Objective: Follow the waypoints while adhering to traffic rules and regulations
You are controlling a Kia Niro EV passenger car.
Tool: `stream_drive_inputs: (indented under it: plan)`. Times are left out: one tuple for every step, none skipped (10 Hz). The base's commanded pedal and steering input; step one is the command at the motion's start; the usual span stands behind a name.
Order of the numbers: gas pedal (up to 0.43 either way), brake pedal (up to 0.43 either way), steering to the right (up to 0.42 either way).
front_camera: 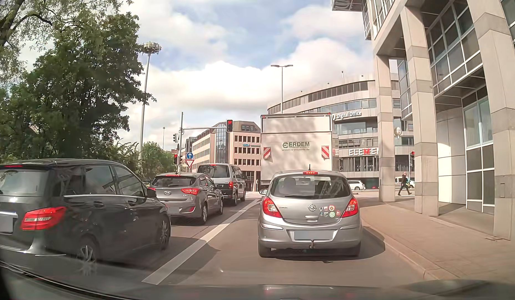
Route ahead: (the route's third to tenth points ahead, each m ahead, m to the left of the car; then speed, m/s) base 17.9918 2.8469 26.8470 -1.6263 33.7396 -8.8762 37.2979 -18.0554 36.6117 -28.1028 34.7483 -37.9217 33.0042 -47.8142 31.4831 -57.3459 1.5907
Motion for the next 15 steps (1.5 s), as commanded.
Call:
stream_drive_inputs:
  plan:
    - [0.0,0.207,0.005]
    - [0.0,0.207,0.005]
    - [0.0,0.207,0.005]
    - [0.0,0.201,0.005]
    - [0.0,0.183,0.005]
    - [0.0,0.177,0.005]
    - [0.0,0.177,0.005]
    - [0.0,0.183,0.005]
    - [0.0,0.183,0.006]
    - [0.0,0.183,0.006]
    - [0.0,0.177,0.007]
    - [0.0,0.177,0.006]
    - [0.0,0.171,0.008]
    - [0.0,0.177,0.008]
    - [0.0,0.189,0.008]
